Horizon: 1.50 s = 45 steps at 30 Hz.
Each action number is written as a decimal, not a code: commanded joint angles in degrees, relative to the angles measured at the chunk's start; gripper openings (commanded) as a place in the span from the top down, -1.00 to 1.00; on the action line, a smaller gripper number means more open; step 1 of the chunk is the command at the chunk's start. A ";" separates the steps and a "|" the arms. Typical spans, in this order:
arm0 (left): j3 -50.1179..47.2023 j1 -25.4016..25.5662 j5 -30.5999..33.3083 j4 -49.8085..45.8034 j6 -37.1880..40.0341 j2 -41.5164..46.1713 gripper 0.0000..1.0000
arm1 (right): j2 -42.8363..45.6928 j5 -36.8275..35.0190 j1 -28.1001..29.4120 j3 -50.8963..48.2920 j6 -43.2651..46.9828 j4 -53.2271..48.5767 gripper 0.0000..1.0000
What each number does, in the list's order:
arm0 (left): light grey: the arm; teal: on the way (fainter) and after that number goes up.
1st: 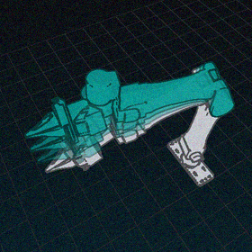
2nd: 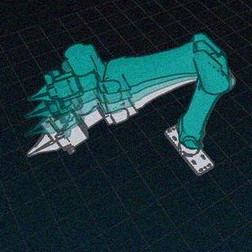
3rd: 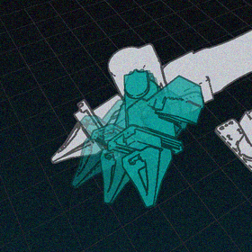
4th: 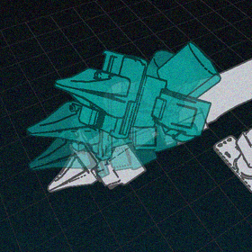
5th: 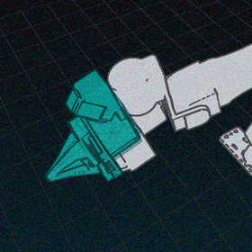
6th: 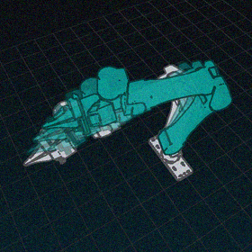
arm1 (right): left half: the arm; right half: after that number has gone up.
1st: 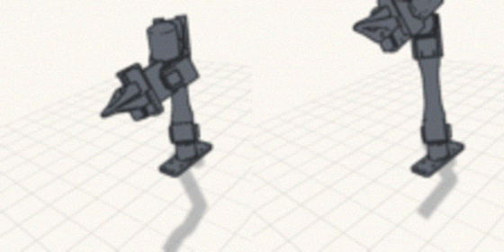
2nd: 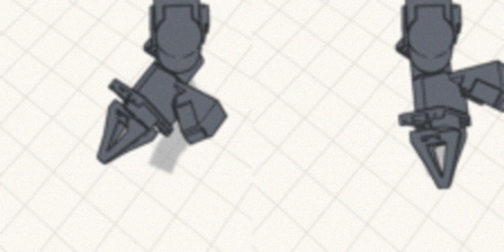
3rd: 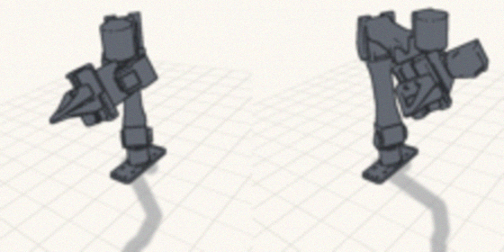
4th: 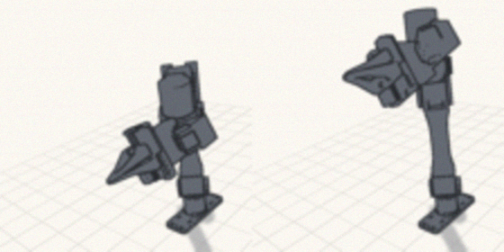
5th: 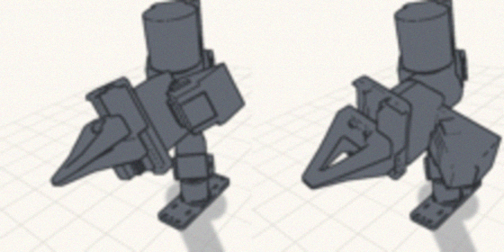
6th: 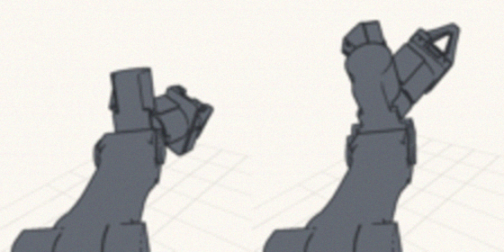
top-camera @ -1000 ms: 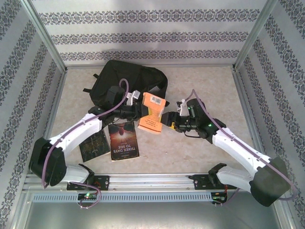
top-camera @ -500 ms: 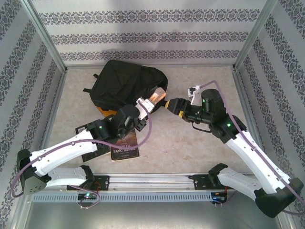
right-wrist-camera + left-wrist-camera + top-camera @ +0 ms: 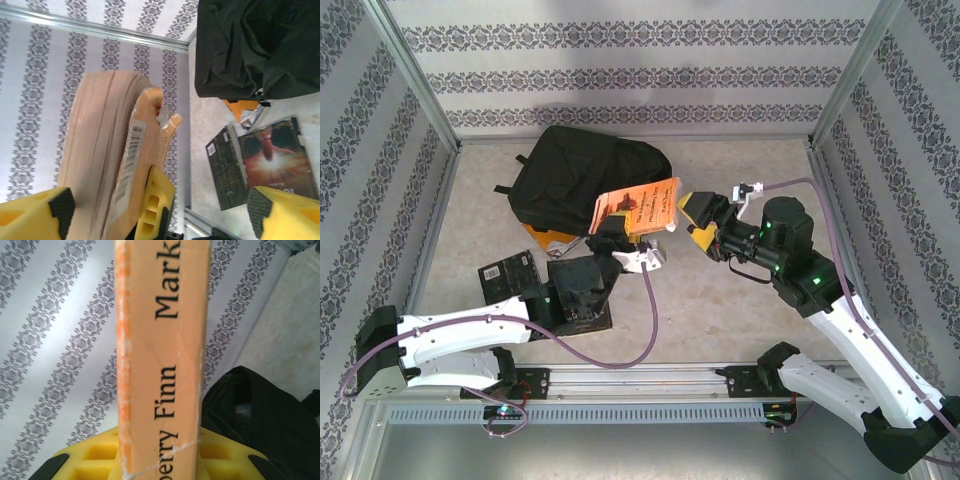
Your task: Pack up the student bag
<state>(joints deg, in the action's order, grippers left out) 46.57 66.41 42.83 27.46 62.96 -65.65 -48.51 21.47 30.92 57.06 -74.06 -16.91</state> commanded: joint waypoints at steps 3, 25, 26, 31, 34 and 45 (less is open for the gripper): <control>1.07 1.17 0.34 6.45 7.27 1.08 1.00 | -1.50 0.67 1.03 1.43 -1.79 5.87 -0.88; 2.20 1.26 -2.84 -5.14 2.30 2.44 1.00 | -8.82 0.52 3.94 2.29 -3.16 13.29 -0.50; 2.19 1.28 -2.90 -5.01 3.07 2.14 1.00 | -9.11 0.67 4.14 2.53 -3.34 13.38 -0.46; 2.33 1.26 -3.13 -4.13 6.30 0.70 1.00 | -10.45 0.57 5.25 4.75 -2.43 11.93 -0.26; 2.34 1.26 -3.00 -3.32 8.10 -0.15 1.00 | -11.06 0.72 5.51 5.04 -1.66 11.00 -0.12; 2.60 1.26 -2.91 -7.15 6.10 1.07 0.48 | -9.95 -1.97 2.02 4.88 4.11 3.54 1.00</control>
<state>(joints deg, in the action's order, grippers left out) 47.16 67.02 40.95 22.63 71.53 -65.98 -59.77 20.88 34.61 60.25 -74.78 -10.81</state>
